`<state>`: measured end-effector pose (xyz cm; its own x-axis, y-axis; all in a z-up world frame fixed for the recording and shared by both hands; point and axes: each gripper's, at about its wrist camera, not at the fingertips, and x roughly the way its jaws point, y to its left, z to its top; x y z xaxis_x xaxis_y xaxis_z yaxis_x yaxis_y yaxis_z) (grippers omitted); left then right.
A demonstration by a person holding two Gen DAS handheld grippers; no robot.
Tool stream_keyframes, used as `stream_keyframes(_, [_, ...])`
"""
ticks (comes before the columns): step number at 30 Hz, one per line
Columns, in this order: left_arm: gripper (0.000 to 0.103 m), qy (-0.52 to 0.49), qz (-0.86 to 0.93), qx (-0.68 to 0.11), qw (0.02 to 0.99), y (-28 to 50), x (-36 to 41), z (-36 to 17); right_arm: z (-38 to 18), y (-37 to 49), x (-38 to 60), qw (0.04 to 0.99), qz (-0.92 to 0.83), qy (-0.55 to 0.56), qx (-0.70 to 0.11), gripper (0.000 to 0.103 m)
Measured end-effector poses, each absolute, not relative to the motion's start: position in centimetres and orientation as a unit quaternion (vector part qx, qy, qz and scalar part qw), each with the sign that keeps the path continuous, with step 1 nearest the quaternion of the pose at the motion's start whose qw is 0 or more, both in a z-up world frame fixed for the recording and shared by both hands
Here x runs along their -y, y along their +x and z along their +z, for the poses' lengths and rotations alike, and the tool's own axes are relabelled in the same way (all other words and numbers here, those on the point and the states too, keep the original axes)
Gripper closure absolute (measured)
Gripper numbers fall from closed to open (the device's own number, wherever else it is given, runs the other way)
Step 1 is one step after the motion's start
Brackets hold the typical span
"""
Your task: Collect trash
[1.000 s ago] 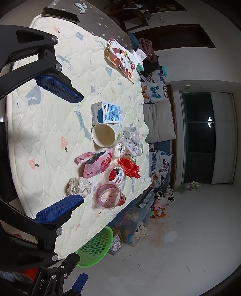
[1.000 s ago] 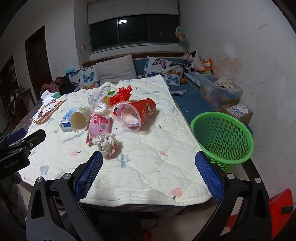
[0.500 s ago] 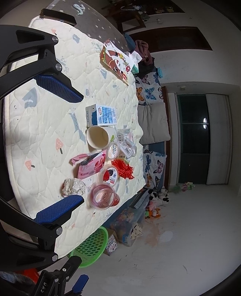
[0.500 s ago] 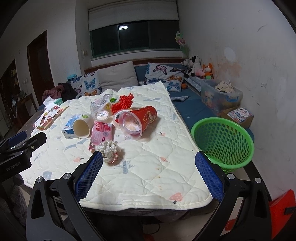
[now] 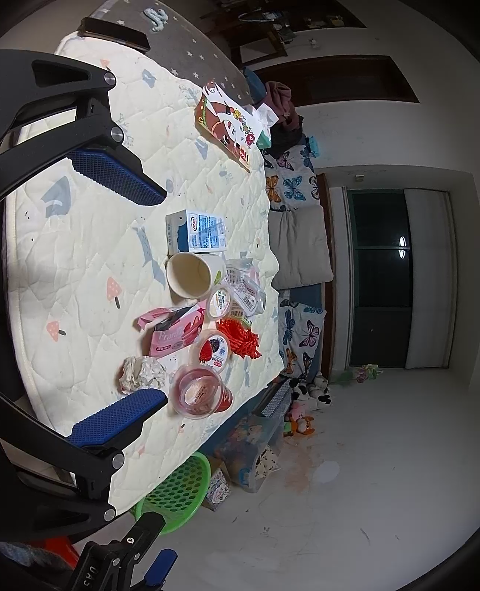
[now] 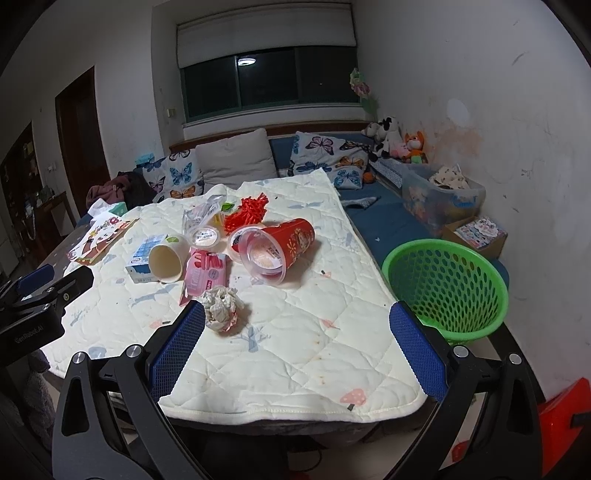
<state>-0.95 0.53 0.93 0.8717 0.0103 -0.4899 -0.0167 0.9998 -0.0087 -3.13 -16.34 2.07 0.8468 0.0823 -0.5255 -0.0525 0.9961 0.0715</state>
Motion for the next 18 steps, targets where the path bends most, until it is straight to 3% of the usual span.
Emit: stream_keyframes(18, [0.006,-0.006,0.007,-0.254,0.967,-0.80,-0.50,0.94,2.07,-3.13,16.42,0.961,0.035,0.028,-0.274,0.004])
